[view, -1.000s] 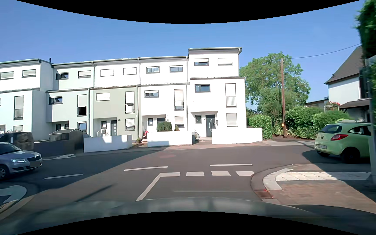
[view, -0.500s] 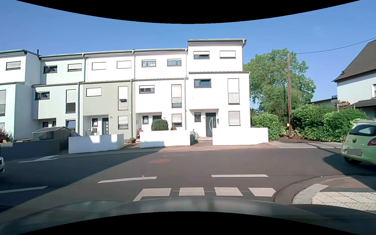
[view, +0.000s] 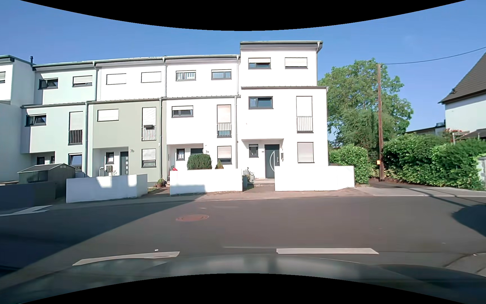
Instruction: Follow the waypoints while adhering to traffic rules and regulations
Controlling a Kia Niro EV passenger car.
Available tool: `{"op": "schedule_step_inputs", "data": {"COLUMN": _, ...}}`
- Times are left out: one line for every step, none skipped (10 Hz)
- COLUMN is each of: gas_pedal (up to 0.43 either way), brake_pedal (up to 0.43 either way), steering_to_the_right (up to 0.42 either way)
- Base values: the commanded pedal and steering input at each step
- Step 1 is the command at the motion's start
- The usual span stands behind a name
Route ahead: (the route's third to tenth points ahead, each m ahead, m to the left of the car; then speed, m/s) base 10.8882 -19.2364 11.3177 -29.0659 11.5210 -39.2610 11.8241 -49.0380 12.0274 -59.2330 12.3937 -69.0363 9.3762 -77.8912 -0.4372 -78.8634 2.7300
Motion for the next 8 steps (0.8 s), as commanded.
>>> {"op": "schedule_step_inputs", "data": {"gas_pedal": 0.000, "brake_pedal": 0.232, "steering_to_the_right": 0.009}}
{"op": "schedule_step_inputs", "data": {"gas_pedal": 0.000, "brake_pedal": 0.232, "steering_to_the_right": 0.009}}
{"op": "schedule_step_inputs", "data": {"gas_pedal": 0.000, "brake_pedal": 0.232, "steering_to_the_right": 0.011}}
{"op": "schedule_step_inputs", "data": {"gas_pedal": 0.000, "brake_pedal": 0.232, "steering_to_the_right": 0.014}}
{"op": "schedule_step_inputs", "data": {"gas_pedal": 0.000, "brake_pedal": 0.232, "steering_to_the_right": 0.019}}
{"op": "schedule_step_inputs", "data": {"gas_pedal": 0.000, "brake_pedal": 0.232, "steering_to_the_right": 0.026}}
{"op": "schedule_step_inputs", "data": {"gas_pedal": 0.000, "brake_pedal": 0.232, "steering_to_the_right": 0.034}}
{"op": "schedule_step_inputs", "data": {"gas_pedal": 0.000, "brake_pedal": 0.232, "steering_to_the_right": 0.041}}
